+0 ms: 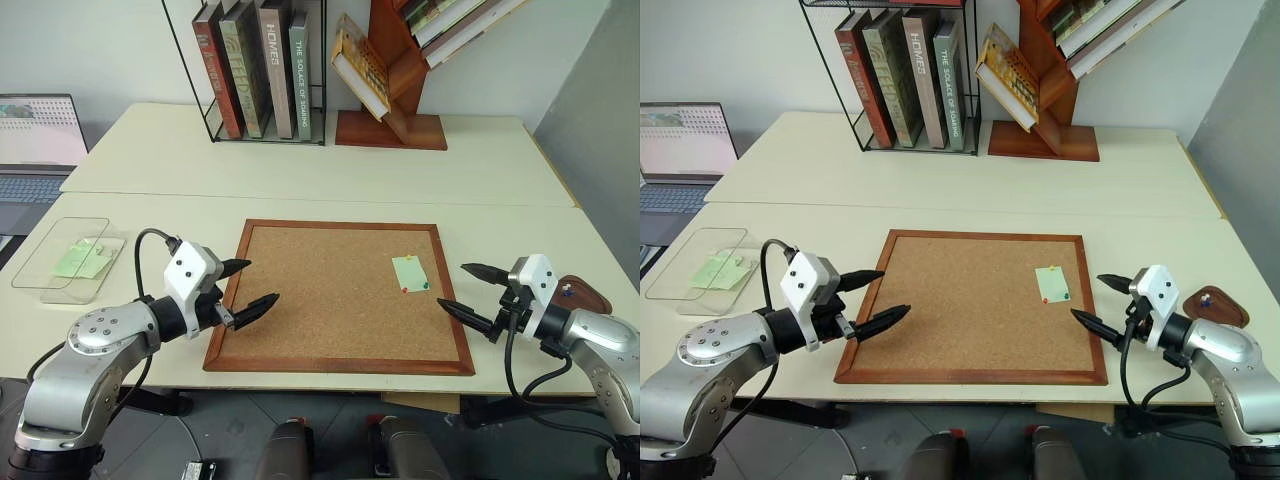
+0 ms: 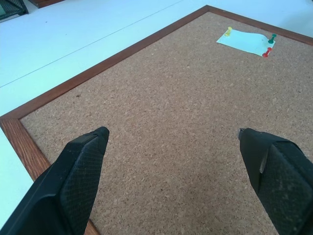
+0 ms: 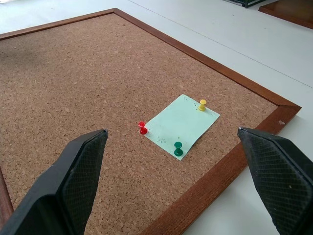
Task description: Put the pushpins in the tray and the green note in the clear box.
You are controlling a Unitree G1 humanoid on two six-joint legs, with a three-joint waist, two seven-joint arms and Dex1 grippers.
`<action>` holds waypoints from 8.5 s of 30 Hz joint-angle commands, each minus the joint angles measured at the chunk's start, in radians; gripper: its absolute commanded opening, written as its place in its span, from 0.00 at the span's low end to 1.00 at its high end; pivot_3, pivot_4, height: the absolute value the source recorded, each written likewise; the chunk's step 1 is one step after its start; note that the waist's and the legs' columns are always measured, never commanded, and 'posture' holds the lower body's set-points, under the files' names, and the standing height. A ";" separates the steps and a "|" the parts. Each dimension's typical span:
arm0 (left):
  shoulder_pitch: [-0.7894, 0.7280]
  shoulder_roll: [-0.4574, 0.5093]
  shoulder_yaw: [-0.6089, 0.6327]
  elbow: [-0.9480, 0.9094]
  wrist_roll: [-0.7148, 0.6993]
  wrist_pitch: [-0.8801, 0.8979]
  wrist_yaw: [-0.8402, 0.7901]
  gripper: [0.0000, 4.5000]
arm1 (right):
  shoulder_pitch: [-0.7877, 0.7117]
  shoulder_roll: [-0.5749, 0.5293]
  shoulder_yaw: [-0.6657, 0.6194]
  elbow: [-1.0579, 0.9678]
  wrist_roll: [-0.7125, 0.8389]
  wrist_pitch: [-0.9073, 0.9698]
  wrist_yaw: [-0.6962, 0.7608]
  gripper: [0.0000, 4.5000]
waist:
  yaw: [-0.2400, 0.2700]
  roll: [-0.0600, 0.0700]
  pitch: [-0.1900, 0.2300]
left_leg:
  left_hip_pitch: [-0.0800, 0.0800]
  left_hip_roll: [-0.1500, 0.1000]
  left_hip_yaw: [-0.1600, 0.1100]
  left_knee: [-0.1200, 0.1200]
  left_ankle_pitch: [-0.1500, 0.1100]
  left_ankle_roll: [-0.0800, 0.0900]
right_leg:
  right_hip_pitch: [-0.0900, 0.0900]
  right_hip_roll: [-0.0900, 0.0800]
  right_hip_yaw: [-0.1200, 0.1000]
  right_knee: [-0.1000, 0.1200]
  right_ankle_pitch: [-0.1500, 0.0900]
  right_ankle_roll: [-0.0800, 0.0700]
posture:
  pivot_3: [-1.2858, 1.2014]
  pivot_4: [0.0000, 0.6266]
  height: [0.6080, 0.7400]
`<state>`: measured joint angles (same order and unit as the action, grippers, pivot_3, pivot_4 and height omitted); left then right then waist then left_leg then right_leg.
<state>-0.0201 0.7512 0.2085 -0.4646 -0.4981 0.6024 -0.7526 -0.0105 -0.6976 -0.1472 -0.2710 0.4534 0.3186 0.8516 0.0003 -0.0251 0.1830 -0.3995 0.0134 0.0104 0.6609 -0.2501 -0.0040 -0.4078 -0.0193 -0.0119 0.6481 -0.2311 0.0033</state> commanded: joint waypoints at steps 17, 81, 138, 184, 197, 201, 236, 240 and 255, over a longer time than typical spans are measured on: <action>-0.049 0.020 -0.032 -0.019 0.025 0.029 0.027 1.00 | 0.034 0.018 -0.024 -0.033 0.018 -0.002 -0.005 1.00 | 0.000 0.000 0.000 | 0.000 0.000 0.000 0.000 0.000 0.000 | 0.000 0.000 0.000 0.000 0.000 0.000 | 0.52 0.24 1.00; -0.402 -0.319 -0.524 0.626 0.373 -0.369 -0.150 0.01 | -0.515 0.218 0.230 0.574 -0.227 -0.094 -0.043 1.00 | -0.003 0.001 -0.001 | 0.001 -0.001 0.001 0.002 0.000 0.001 | 0.001 0.001 0.001 0.003 0.003 0.005 | 0.52 0.24 1.00; -0.344 -0.311 -0.544 0.585 0.409 -0.365 -0.145 0.00 | -0.222 0.081 -0.095 0.207 -0.202 -0.041 -0.167 0.00 | -0.003 0.002 -0.002 | 0.001 -0.001 0.001 0.000 0.000 0.001 | 0.001 0.001 0.001 0.002 0.003 0.005 | 0.52 0.24 1.00; -0.351 -0.308 -0.540 0.625 0.426 -0.415 -0.159 0.00 | 0.042 -0.125 -0.387 0.178 -0.183 0.135 -0.224 0.80 | -0.006 0.014 -0.011 | 0.002 -0.001 0.002 0.000 0.000 0.001 | 0.001 0.006 0.002 0.001 0.003 0.005 | 0.52 0.24 1.00; -0.389 -0.321 -0.545 0.667 0.432 -0.427 -0.165 0.00 | -0.012 0.154 -0.085 -0.052 -0.086 0.089 -0.226 0.80 | -0.003 0.014 -0.012 | 0.002 0.000 -0.001 0.001 0.000 0.001 | 0.003 0.009 0.002 0.000 0.001 0.001 | 0.52 0.24 1.00; -0.388 -0.321 -0.544 0.663 0.432 -0.424 -0.165 0.00 | -0.034 0.196 -0.004 0.005 -0.136 0.033 -0.232 0.80 | -0.003 0.014 -0.012 | 0.001 -0.001 -0.001 0.002 0.001 0.001 | 0.003 0.009 0.002 0.000 0.000 0.001 | 0.52 0.24 1.00; -0.372 -0.315 -0.546 0.640 0.438 -0.424 -0.167 0.00 | -0.047 0.243 0.150 0.099 -0.203 -0.094 -0.186 0.00 | -0.002 0.014 -0.012 | 0.001 0.000 -0.002 0.001 0.001 0.001 | 0.002 0.009 0.003 0.000 0.001 0.001 | 0.52 0.24 1.00; -0.369 -0.317 -0.547 0.638 0.441 -0.424 -0.166 0.00 | -0.031 0.247 0.156 0.038 -0.201 -0.104 -0.186 0.00 | -0.001 0.014 -0.012 | 0.000 0.000 -0.002 0.000 0.001 0.001 | 0.002 0.009 0.002 0.000 0.002 0.004 | 0.52 0.24 1.00; -0.358 -0.330 -0.553 0.624 0.450 -0.419 -0.162 0.00 | -0.042 0.249 0.091 -0.071 -0.142 -0.057 -0.219 0.00 | -0.001 0.014 -0.012 | 0.001 -0.001 -0.002 0.001 0.001 0.001 | 0.003 0.004 0.002 -0.001 0.000 0.000 | 0.52 0.24 1.00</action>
<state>-0.4009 0.4158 -0.3187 0.1304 -0.0843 0.1643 -0.9189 -0.0334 -0.4405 -0.0200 -0.2907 0.2873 0.2609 0.6447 -0.0009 -0.0110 0.1710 -0.3987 0.0121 0.0080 0.6615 -0.2493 -0.0027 -0.4051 -0.0154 -0.0102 0.6474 -0.2310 0.0036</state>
